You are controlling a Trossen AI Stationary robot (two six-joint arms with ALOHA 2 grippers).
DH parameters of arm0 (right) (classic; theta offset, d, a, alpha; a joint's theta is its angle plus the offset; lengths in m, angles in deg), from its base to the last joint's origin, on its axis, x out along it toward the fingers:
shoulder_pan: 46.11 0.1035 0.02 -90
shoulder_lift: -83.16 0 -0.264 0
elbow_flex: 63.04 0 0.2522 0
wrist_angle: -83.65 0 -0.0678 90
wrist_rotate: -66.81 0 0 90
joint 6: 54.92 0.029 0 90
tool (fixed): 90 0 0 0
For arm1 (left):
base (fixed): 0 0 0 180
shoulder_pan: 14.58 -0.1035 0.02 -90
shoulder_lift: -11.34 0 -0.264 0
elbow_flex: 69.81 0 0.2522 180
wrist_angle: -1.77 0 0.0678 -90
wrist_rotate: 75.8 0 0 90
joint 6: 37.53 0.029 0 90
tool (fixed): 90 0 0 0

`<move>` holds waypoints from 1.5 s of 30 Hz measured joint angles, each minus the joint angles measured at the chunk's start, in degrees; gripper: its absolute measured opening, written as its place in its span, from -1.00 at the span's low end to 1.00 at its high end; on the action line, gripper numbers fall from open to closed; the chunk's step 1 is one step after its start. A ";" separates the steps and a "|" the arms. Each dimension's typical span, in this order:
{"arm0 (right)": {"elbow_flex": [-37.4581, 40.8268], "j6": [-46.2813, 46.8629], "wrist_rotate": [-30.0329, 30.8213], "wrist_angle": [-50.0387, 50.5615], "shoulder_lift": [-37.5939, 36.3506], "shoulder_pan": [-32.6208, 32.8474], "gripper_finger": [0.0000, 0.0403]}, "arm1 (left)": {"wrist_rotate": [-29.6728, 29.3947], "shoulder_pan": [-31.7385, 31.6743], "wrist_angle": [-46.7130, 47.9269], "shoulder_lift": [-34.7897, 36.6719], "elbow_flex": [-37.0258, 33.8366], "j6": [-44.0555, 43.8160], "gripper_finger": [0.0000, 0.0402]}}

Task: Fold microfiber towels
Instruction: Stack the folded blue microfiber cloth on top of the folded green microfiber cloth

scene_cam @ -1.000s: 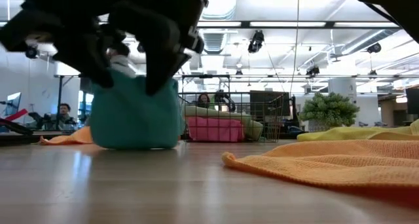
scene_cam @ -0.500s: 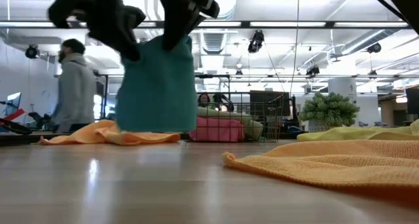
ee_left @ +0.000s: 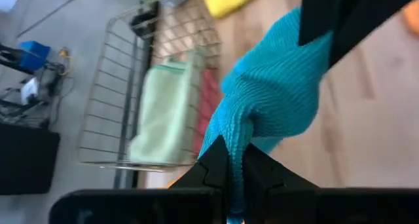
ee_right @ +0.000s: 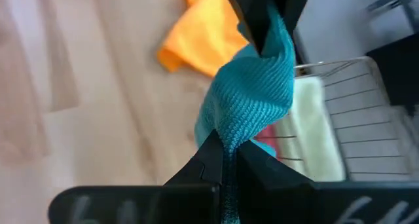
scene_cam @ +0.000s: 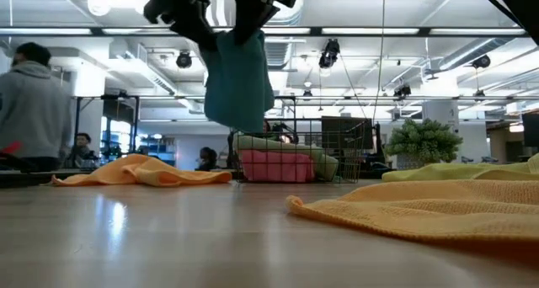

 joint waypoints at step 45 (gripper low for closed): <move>2.10 -27.57 -11.72 -3.53 -6.41 -37.77 -0.96 | 6.61 -31.96 -20.11 -28.31 23.96 31.55 -0.99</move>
